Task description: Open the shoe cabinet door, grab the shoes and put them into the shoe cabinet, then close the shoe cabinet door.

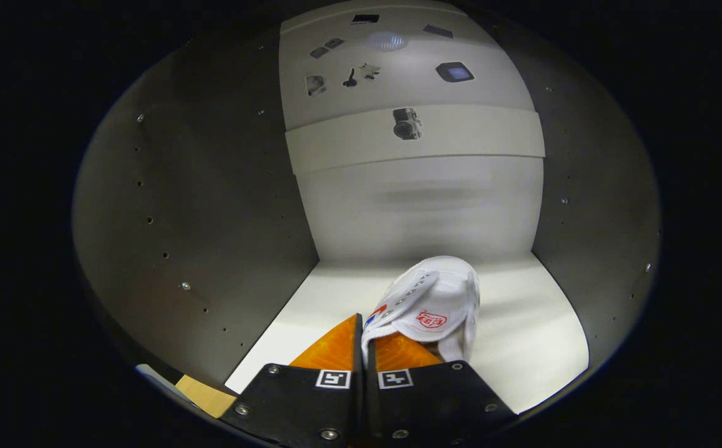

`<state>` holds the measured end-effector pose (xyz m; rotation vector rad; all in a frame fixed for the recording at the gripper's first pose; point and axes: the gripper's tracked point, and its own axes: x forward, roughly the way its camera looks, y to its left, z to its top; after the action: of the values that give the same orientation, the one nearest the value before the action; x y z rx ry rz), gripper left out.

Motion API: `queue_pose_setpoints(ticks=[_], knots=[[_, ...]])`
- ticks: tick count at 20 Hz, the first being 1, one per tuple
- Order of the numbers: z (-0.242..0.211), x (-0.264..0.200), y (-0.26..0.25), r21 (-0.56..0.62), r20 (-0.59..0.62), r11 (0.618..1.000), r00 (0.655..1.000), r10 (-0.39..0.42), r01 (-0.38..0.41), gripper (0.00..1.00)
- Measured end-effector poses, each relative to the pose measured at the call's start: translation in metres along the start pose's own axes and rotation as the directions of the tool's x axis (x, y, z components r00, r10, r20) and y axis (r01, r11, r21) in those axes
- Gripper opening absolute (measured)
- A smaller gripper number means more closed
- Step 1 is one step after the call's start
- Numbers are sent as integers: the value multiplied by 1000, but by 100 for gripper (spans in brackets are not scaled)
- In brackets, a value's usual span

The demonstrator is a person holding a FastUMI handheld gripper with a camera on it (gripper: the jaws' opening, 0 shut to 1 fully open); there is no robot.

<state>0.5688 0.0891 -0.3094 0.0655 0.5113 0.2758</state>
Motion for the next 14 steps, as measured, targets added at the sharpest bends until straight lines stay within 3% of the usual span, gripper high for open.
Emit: queue_pose_setpoints(ticks=[4,5,6,7,9,14], knots=[[0,1,-1,-4,1,998,998,-58,58,10],[3,-2,-2,-13,4,996,996,-91,91,15],[5,-7,2,-18,1,995,996,-94,94,20],[6,-17,7,-24,0,996,996,-90,90,32],[4,-39,13,-67,18,992,994,-106,107,42],[0,-84,32,-81,47,988,991,-126,130,55]])
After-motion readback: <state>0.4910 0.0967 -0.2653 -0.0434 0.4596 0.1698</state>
